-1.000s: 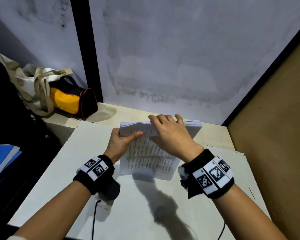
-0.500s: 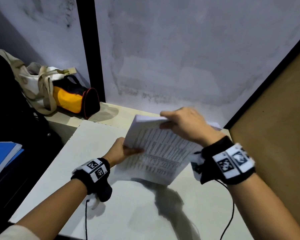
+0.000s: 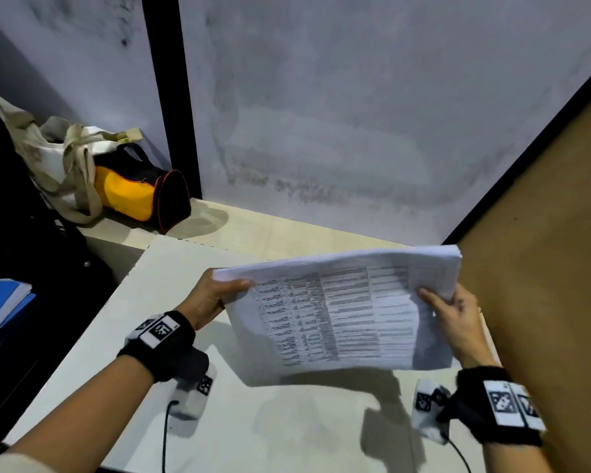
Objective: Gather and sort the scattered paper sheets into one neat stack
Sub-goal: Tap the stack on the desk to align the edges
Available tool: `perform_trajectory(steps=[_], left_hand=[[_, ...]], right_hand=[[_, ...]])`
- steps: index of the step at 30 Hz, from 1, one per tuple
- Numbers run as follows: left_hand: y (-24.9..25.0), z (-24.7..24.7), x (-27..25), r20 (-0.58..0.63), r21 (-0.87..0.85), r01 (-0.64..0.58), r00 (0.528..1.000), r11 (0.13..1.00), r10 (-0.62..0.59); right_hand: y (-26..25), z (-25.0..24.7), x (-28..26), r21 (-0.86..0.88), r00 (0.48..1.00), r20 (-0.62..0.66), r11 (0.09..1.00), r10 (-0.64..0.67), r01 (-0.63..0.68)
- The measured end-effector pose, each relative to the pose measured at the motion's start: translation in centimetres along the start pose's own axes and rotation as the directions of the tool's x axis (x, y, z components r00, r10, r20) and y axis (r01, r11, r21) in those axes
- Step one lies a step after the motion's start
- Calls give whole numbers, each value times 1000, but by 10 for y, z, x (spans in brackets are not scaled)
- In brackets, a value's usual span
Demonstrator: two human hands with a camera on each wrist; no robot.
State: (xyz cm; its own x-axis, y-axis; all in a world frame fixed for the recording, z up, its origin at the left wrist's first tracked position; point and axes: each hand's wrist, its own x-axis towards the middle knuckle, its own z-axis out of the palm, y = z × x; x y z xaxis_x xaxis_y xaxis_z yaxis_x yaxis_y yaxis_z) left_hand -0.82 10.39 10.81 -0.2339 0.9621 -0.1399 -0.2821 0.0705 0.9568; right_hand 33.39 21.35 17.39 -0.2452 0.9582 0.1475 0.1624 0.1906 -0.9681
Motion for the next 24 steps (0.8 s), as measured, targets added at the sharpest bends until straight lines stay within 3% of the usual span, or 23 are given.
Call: perform_trajectory(steps=[4, 7, 15, 20, 24], left_hand=[[-8, 15, -3, -144, 114, -140, 977, 984, 156], [-12, 26, -8, -227, 138, -168, 954, 976, 196], [-48, 7, -17, -285, 188, 0, 957, 982, 54], [-51, 11, -19, -316, 158, -1, 947, 987, 52], [-48, 8, -22, -244, 170, 2, 969, 985, 41]], right_hand=[[47, 24, -24, 132, 978, -142, 982, 156, -137], [69, 38, -34, 205, 949, -215, 961, 229, -186], [93, 54, -44, 172, 876, -146, 884, 460, -435], [91, 54, -42, 174, 876, -159, 887, 455, -428], [87, 53, -39, 141, 882, -169, 896, 441, -421]])
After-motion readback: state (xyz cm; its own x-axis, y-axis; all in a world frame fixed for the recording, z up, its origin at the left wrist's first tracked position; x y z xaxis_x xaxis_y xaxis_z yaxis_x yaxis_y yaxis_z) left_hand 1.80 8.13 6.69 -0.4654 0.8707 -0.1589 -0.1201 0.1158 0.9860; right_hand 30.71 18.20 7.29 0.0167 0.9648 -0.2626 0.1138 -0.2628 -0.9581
